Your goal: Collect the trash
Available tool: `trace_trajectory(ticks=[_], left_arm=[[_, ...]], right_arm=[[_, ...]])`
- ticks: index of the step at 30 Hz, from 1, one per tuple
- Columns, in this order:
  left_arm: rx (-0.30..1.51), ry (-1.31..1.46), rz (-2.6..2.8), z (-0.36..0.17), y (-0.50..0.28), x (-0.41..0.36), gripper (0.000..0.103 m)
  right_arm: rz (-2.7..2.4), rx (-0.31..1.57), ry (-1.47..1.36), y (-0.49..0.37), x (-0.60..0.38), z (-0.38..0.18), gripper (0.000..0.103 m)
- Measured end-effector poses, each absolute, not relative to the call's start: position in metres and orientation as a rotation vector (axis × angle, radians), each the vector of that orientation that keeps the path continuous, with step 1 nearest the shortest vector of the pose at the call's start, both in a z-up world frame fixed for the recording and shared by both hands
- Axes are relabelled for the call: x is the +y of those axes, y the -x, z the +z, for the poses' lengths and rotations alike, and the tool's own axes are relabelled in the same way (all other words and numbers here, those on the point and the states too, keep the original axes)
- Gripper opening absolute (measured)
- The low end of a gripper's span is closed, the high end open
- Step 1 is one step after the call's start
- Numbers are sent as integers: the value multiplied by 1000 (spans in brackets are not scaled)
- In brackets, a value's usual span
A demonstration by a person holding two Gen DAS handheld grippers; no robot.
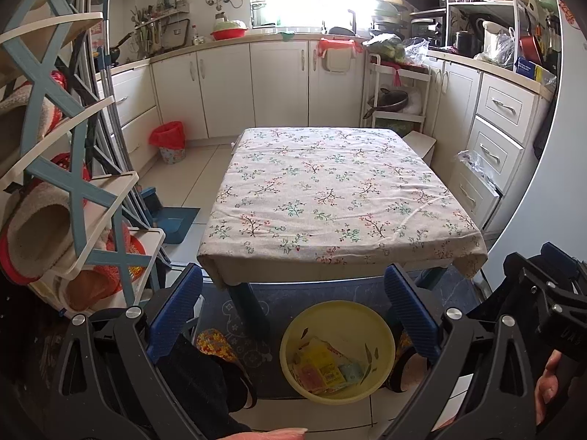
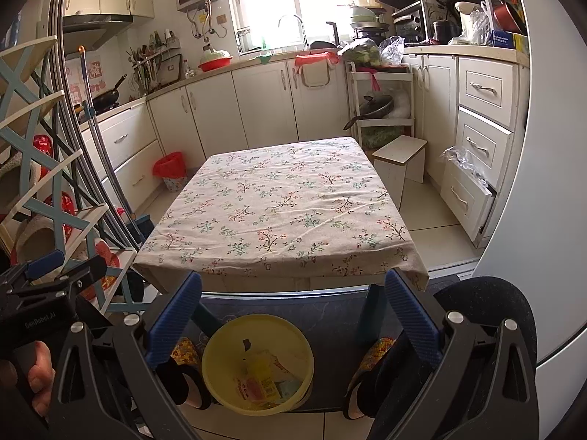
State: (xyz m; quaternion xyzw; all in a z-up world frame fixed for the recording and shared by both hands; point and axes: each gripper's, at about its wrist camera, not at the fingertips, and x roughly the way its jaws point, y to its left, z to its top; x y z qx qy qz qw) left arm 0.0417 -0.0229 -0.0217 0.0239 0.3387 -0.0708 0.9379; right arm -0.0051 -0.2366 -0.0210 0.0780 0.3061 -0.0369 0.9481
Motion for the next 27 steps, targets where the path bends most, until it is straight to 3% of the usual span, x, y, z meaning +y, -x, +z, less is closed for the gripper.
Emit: trace_trajectory(ticks=[17, 27], left_arm=[[731, 8, -230, -34, -97, -30, 95], [703, -135, -220, -35, -192, -51, 95]], right_arm=[[-63, 645, -154, -48, -241, -29, 96], [-78, 762, -80, -207, -269, -48, 96]])
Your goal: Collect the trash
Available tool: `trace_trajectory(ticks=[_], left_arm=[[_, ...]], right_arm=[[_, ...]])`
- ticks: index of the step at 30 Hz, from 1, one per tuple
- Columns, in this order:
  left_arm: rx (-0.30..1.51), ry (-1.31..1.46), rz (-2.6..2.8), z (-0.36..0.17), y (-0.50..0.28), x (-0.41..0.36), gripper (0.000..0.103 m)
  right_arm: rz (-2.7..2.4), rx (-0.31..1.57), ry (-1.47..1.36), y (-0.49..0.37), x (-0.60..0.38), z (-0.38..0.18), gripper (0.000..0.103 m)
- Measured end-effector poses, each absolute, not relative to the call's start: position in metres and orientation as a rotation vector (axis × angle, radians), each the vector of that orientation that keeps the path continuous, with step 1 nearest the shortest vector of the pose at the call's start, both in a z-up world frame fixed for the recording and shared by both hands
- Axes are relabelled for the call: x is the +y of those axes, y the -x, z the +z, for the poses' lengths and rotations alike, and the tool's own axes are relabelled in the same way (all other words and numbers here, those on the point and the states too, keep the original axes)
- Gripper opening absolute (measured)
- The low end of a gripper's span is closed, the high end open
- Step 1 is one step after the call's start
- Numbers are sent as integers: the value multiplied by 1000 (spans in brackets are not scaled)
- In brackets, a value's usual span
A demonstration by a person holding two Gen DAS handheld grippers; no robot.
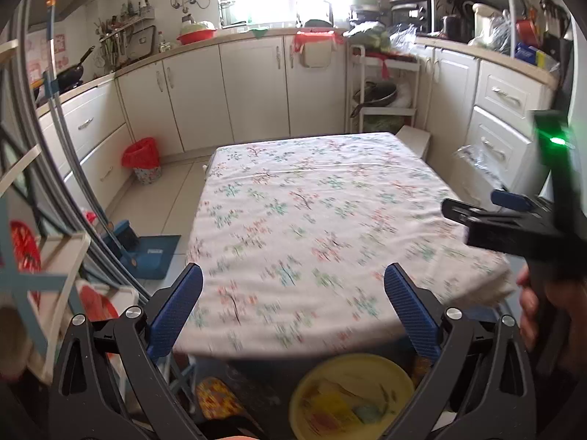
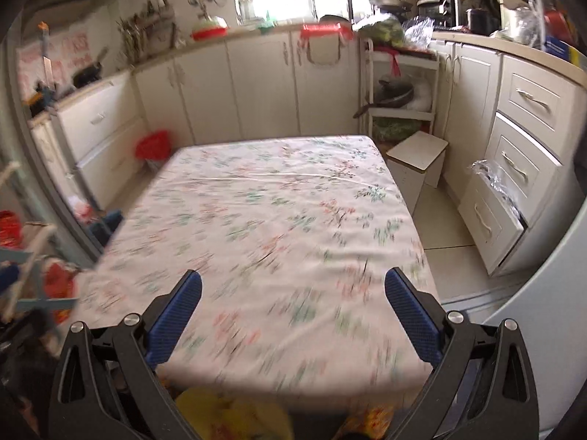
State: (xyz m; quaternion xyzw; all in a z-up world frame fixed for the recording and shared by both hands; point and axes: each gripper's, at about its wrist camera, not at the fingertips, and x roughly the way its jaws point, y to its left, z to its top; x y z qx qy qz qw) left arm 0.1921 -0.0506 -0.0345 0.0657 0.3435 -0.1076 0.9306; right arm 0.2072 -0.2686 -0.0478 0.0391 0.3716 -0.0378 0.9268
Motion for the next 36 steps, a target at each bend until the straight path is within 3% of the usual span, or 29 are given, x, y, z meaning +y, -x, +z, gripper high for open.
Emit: trace_trajectory(ticks=[5, 14, 36], left_arm=[[728, -149, -168, -40, -238, -48, 95], [789, -108, -155, -63, -276, -32, 95], [800, -86, -178, -69, -282, -37, 95]], right_arm=[[-125, 919, -71, -296, -286, -95, 96], [-180, 992, -86, -358, -314, -143, 96], [-165, 985, -41, -373, -310, -143, 96]])
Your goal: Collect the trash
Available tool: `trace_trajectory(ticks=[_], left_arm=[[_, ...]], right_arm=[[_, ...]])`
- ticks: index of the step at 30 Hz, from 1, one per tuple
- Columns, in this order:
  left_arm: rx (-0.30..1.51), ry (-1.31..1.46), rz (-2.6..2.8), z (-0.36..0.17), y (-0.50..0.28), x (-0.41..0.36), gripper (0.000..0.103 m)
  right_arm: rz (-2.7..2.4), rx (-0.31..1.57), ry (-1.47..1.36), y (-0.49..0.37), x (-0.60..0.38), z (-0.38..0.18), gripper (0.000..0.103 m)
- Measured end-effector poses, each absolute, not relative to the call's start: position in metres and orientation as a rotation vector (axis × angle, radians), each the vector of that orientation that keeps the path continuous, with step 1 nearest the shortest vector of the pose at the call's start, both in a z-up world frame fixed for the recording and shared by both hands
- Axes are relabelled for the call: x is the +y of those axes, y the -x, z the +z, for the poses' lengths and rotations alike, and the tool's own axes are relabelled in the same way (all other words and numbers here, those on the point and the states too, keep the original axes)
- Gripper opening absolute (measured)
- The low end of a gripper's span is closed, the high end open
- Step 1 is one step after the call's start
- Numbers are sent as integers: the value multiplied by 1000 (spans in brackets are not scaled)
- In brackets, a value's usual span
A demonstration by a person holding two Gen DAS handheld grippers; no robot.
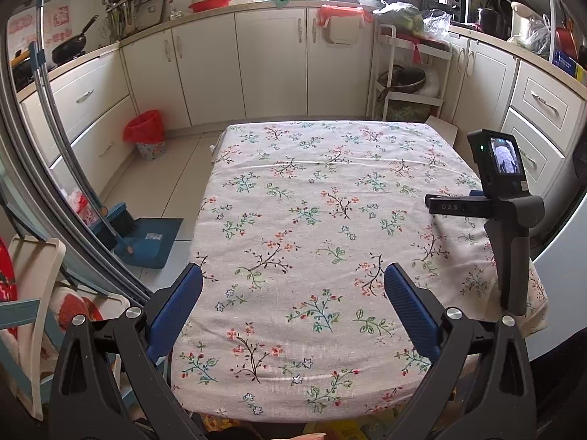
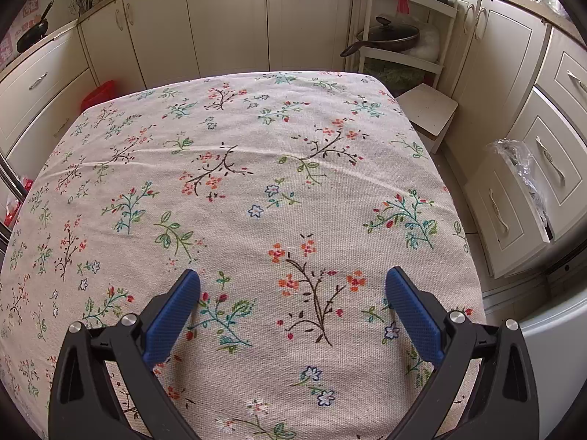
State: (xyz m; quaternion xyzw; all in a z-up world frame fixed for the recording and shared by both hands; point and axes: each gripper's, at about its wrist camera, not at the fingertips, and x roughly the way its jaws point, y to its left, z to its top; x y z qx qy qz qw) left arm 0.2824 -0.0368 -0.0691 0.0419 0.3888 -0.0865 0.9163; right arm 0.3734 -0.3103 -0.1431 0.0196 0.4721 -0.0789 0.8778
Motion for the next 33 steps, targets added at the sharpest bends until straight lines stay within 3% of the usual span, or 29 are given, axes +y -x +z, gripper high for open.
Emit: trace_trajectory(ticks=[33], left_arm=[[714, 118, 212, -46, -252, 120, 95]], right_arm=[[-163, 984, -45, -374, -311, -143, 96]])
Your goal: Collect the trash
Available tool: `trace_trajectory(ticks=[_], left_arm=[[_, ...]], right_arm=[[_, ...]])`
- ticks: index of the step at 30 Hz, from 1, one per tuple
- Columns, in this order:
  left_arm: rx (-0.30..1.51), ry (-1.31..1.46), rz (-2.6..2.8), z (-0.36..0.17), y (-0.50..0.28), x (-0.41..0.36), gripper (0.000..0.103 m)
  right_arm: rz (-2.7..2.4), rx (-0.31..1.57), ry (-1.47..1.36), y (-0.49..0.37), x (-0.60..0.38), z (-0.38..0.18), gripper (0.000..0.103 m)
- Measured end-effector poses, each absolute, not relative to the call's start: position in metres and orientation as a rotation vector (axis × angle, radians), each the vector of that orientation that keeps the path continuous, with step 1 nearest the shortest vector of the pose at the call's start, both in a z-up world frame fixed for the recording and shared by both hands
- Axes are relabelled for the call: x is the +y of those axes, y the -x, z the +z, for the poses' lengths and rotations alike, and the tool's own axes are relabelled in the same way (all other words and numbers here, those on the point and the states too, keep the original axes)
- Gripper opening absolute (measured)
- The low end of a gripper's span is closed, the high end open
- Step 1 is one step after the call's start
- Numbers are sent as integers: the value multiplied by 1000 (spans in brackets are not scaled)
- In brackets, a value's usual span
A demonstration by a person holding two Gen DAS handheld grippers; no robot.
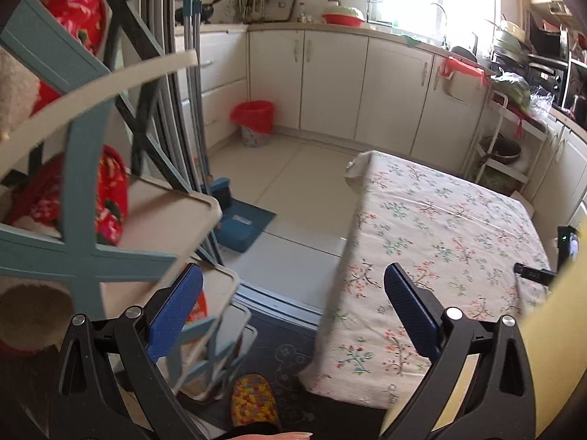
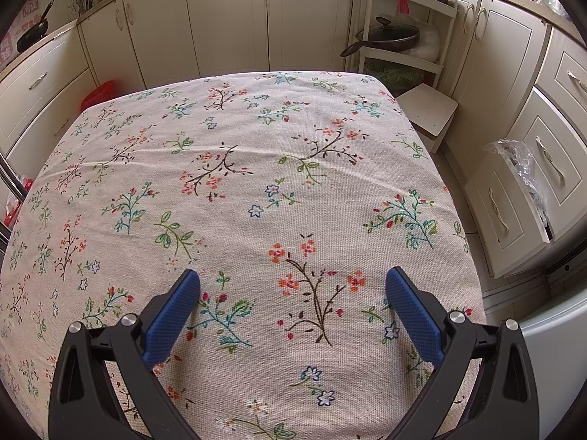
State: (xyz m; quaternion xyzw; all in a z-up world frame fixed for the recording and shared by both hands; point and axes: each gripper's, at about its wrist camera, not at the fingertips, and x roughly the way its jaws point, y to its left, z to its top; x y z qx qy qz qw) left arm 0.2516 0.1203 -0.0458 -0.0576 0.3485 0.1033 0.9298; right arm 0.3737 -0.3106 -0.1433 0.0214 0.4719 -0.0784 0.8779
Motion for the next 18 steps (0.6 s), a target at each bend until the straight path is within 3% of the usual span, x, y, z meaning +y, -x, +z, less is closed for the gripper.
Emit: trace_trajectory(ticks=[8, 18], left_arm=[[609, 142, 333, -25, -238, 149, 94], [669, 74, 185, -32, -248, 115, 95]], right_arm=[[-164, 986, -41, -376, -310, -144, 96], [-164, 986, -42, -375, -310, -144, 96]])
